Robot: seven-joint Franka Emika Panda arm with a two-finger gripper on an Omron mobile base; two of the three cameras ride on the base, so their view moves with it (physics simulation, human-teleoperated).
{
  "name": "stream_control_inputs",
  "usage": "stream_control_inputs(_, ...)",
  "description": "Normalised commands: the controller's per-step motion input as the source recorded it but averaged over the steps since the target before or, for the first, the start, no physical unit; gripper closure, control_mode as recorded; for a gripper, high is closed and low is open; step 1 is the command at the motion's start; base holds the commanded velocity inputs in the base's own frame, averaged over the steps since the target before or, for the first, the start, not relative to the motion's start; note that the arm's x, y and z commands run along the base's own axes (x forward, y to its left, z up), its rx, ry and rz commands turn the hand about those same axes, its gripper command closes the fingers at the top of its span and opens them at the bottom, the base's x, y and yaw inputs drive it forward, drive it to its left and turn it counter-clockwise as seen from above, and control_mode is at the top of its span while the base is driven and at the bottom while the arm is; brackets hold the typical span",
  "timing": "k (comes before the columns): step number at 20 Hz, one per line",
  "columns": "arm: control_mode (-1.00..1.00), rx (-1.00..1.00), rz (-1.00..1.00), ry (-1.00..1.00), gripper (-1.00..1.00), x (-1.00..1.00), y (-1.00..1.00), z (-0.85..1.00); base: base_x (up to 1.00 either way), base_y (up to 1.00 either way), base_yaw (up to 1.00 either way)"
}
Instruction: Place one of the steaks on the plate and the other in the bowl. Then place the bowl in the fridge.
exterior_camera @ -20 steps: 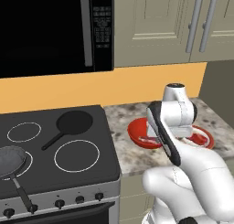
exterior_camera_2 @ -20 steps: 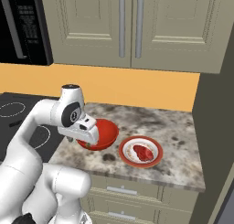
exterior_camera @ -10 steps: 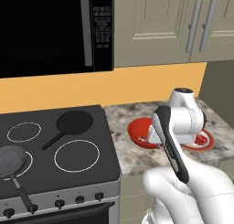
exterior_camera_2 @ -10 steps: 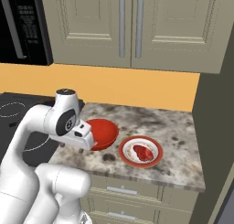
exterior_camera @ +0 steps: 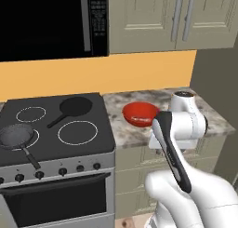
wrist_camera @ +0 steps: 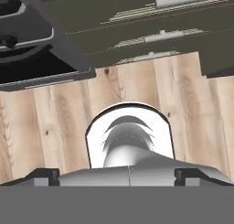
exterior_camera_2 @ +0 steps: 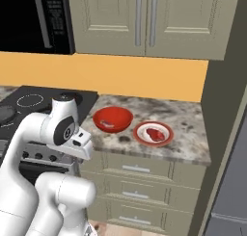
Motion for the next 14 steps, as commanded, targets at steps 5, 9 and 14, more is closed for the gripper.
stream_control_inputs(5, 1.00, 0.00, 0.00, 0.00, -1.00, 0.00, 0.00, 0.00, -0.79, 0.11, -0.07)
stream_control_inputs(9, 1.00, 0.00, 0.00, 0.00, -1.00, 0.00, 0.00, 0.00, -0.88, -0.37, -0.04)
stream_control_inputs(14, 1.00, 0.00, 0.00, 0.00, -1.00, 0.00, 0.00, 0.00, -0.31, -0.88, 0.00)
